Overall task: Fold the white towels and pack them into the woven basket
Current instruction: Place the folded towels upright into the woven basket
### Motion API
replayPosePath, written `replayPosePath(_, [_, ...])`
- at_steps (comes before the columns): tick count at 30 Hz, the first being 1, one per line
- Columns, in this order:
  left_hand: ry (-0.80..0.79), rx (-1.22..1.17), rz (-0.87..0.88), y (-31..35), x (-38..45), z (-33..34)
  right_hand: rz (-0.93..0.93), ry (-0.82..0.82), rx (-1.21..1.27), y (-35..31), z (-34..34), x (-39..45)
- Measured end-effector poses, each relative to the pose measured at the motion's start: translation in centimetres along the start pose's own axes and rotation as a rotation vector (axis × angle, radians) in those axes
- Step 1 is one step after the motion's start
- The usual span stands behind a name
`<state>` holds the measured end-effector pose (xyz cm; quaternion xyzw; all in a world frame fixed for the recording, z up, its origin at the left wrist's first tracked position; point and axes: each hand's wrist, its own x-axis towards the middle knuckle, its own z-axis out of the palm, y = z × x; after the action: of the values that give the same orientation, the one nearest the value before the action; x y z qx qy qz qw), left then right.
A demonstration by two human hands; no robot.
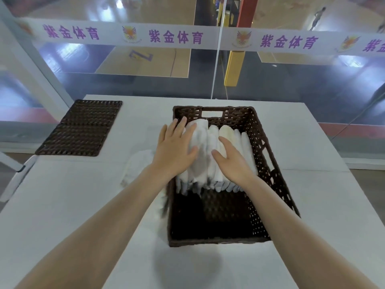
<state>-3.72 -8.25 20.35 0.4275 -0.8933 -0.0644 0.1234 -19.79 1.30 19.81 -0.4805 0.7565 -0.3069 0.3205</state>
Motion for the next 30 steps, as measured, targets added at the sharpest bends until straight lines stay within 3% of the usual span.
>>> replayPosePath(3, [0.022,-0.221,-0.147,-4.2,-3.1,-0.4,-0.037,0.017,0.097,-3.4,2.2,-2.9])
replayPosePath(6, [-0.060,-0.314,-0.268,-8.9,-6.2,0.8,-0.094,0.069,0.166,-5.8,5.9,-5.3])
replayPosePath(14, [-0.330,-0.163,-0.134,-16.3,-11.8,6.1,-0.111,-0.013,0.152,-9.3,17.5,-9.9])
replayPosePath(19, [-0.426,-0.115,-0.069,-17.6,-14.1,7.7,0.141,0.007,0.208,-7.9,23.2,-9.4])
replayPosePath(24, [-0.476,-0.076,-0.014,-19.1,-15.4,8.4,0.579,0.155,0.445,-4.0,26.9,-6.4])
replayPosePath(30, [-0.455,-0.077,0.033,-20.1,-16.2,8.3,0.658,0.200,0.588,-1.8,29.6,-4.7])
